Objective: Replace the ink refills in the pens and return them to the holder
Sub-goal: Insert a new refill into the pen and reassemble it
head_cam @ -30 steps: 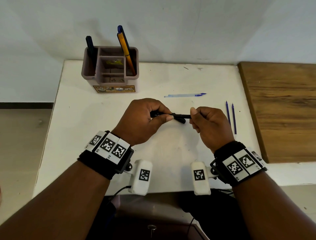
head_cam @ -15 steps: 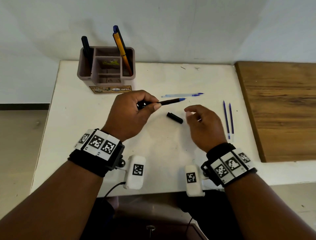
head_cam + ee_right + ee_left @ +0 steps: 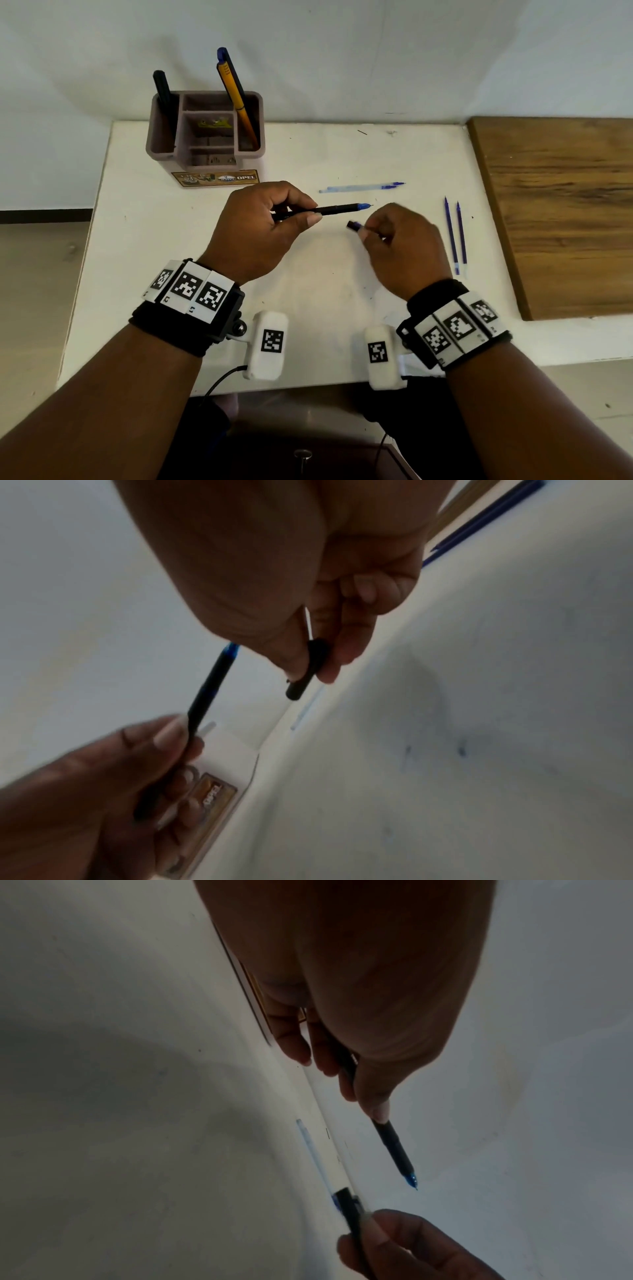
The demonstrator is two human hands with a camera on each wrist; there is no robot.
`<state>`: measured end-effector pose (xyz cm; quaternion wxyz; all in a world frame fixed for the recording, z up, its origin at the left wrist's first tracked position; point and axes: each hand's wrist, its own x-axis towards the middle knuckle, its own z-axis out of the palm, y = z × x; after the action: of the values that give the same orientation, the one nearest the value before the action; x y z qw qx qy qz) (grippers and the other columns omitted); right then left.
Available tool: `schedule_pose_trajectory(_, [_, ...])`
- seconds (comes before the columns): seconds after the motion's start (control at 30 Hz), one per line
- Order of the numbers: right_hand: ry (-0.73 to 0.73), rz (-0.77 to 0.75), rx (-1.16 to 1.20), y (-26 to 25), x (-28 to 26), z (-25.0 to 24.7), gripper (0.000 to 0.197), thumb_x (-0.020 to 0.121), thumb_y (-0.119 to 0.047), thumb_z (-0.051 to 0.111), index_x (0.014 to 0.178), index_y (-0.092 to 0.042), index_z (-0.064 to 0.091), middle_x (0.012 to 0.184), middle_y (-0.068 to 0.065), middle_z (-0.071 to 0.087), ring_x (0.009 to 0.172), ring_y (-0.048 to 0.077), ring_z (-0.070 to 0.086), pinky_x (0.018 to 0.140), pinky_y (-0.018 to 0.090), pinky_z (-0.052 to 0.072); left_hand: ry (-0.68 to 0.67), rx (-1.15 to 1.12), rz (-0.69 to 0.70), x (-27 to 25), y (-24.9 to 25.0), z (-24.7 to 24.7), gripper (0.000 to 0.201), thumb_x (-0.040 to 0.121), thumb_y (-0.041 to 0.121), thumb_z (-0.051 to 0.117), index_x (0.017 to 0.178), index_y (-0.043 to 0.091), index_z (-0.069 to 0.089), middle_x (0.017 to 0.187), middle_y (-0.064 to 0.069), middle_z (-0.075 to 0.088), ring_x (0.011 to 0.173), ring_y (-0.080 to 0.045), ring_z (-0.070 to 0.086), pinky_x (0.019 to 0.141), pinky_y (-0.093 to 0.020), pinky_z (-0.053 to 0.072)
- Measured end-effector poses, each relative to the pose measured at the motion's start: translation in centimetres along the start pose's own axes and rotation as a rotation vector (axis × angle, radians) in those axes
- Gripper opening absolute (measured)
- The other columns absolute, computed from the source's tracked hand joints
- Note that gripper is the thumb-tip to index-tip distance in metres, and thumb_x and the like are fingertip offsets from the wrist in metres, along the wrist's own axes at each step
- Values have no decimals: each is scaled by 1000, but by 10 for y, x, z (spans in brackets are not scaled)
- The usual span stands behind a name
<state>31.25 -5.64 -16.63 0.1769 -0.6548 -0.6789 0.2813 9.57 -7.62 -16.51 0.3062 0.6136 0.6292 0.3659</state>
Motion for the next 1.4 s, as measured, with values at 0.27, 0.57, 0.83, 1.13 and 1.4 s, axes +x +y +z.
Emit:
schedule_pose_trajectory(0.27, [216,223,665,-2,8,-19,13,97,-14,58,95,-11,71,78,-2,68,59,0,54,54,10,41,-9,7,10,0,-2,1,8,87,31,76,94,27,76,86,14,69,84,-3,58,68,-6,41])
schedule_pose_trajectory(0.57, [165,210,626,-3,7,-15,15,97,-17,58,91,-12,71,76,-1,68,58,0,52,53,12,40,-20,6,16,-1,0,3,7,88,28,76,94,28,74,83,18,67,80,4,58,68,-3,39])
schedule_pose_trajectory(0.83, [142,204,614,-3,7,-15,14,96,-18,60,89,-14,71,74,-2,68,57,0,52,53,12,41,-14,-22,-2,-1,2,3,7,87,26,76,94,27,74,83,17,67,79,5,59,68,-4,40])
schedule_pose_trajectory(1.13, [1,128,598,-10,-1,-4,11,95,-21,65,93,-15,74,74,-3,74,57,-1,59,53,10,43,-46,-47,10,-5,5,11,7,87,27,77,93,24,75,85,11,70,79,-5,60,67,-8,42])
schedule_pose_trajectory(1.4, [-10,111,557,-7,-1,-2,11,94,-25,69,85,-22,74,72,-2,75,58,3,62,55,12,45,-88,-98,11,-8,7,20,11,88,17,74,93,28,74,87,11,67,79,-10,59,68,-9,41])
